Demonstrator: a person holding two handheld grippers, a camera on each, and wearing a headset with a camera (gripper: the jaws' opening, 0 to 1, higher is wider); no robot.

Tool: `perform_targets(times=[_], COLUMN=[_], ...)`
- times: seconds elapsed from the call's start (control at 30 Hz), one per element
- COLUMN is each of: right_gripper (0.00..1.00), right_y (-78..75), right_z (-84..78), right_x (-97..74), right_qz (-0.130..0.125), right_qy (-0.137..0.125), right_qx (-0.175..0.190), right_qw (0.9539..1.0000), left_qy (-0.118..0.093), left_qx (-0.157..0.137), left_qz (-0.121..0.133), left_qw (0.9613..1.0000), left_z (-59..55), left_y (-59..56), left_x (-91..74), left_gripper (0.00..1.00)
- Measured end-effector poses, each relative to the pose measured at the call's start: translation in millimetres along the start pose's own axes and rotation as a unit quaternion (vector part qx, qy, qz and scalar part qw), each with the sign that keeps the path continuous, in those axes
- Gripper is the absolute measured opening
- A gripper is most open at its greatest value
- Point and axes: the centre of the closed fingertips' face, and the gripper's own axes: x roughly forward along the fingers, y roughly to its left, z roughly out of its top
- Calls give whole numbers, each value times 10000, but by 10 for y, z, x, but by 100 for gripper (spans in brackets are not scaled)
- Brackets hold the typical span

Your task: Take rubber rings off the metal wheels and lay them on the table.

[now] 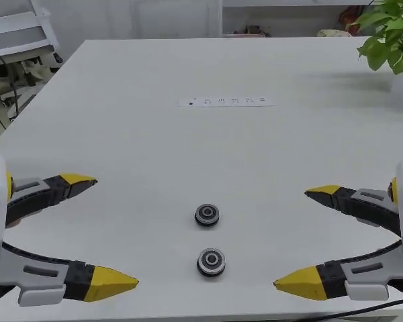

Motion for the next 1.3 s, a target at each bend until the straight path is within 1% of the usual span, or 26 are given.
perform_targets(times=[0.37, 0.5, 0.63, 0.77, 1.03, 1.2, 1.23, 1.3], right_gripper=[99, 99, 99, 99, 99, 99, 98, 92], right_y=[-16, -24, -43, -53, -44, -54, -55, -46], right_z=[14, 28, 44, 58, 72, 63, 59, 39], right_x=[39, 57, 79, 116, 217, 285, 302, 321], right_qz=[60, 91, 97, 148, 223, 270, 279, 344], right_qy=[5, 0, -20, -34, -25, -2, 8, 47], right_qx=[-34, -54, -97, -64, -200, -306, -326, -372], right_qw=[10000, 9999, 9999, 9999, 9995, 9992, 9991, 9987], left_qy=[-20, -39, -31, -17, -46, -55, -60, -50], left_qx=[-39, -44, 3, 50, 61, 127, 143, 160], left_qz=[1, -10, -59, -111, -210, -277, -286, -315], left_qw=[10000, 10000, 10000, 9999, 9997, 9995, 9995, 9994], left_z=[3, 21, 42, 54, 93, 114, 120, 123], left_y=[31, 42, 38, 36, 63, 69, 74, 78], left_x=[8, 24, 63, 102, 188, 244, 263, 300], left_gripper=[100, 100, 100, 100, 100, 100, 100, 100])
